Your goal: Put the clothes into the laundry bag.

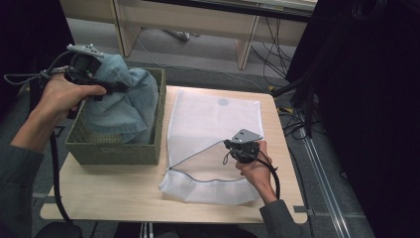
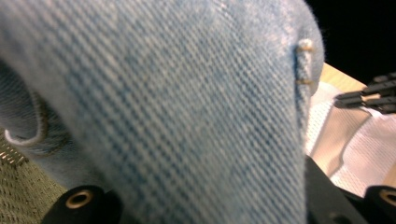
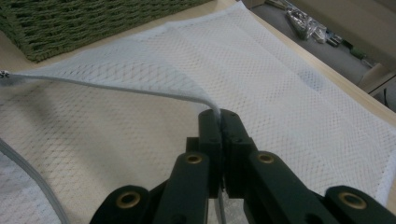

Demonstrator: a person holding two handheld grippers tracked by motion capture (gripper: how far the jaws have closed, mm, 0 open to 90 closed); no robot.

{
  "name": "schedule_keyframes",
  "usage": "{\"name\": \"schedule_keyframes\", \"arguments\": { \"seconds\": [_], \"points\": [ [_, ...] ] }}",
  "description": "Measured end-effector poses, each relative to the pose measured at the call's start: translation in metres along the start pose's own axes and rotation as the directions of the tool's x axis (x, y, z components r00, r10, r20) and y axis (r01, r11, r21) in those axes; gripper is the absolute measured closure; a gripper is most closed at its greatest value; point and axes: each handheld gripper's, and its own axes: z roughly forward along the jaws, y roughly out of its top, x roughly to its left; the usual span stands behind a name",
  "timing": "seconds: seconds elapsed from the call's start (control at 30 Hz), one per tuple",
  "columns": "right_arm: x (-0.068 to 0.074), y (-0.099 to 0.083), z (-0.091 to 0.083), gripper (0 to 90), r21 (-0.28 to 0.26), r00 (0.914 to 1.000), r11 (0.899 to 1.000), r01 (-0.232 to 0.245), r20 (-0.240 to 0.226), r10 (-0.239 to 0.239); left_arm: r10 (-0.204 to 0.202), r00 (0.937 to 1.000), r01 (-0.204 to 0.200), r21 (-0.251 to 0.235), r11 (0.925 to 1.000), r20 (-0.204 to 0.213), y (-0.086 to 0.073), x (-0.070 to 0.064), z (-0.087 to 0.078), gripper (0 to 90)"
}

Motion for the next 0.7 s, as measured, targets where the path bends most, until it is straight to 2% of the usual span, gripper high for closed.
{"name": "schedule_keyframes", "arguments": {
  "seconds": [0.13,0.23,0.43,0.47,0.57,0.7],
  "points": [
    [-0.001,0.000,0.000,89.3,-0.014,1.0000,1.000,0.006,0.006,-0.006,0.032,0.9993,-0.032,-0.009,0.9995,0.018,0.003,-0.011,-0.008,67.7],
    [0.000,0.000,0.000,89.3,0.000,1.0000,1.000,0.007,-0.001,-0.007,0.059,0.9980,-0.058,-0.017,0.9982,0.024,0.007,-0.020,-0.015,67.7],
    [-0.001,0.001,0.001,89.3,-0.010,1.0000,1.000,0.003,0.003,-0.003,0.122,0.9913,-0.120,-0.036,0.9921,0.049,0.015,-0.046,-0.027,67.8],
    [-0.001,0.001,0.001,89.3,-0.012,1.0000,1.000,0.003,0.004,-0.003,0.125,0.9897,-0.122,-0.047,0.9914,0.069,0.016,-0.052,-0.030,67.8],
    [-0.001,0.001,0.000,89.3,-0.006,1.0000,1.000,0.006,0.000,-0.006,0.146,0.9860,-0.141,-0.070,0.9876,0.080,0.020,-0.064,-0.035,67.9],
    [-0.001,0.002,-0.001,89.3,-0.006,1.0000,1.000,0.000,0.003,0.000,0.151,0.9768,-0.136,-0.105,0.9851,0.152,0.022,-0.081,-0.040,68.1]
  ]
}}
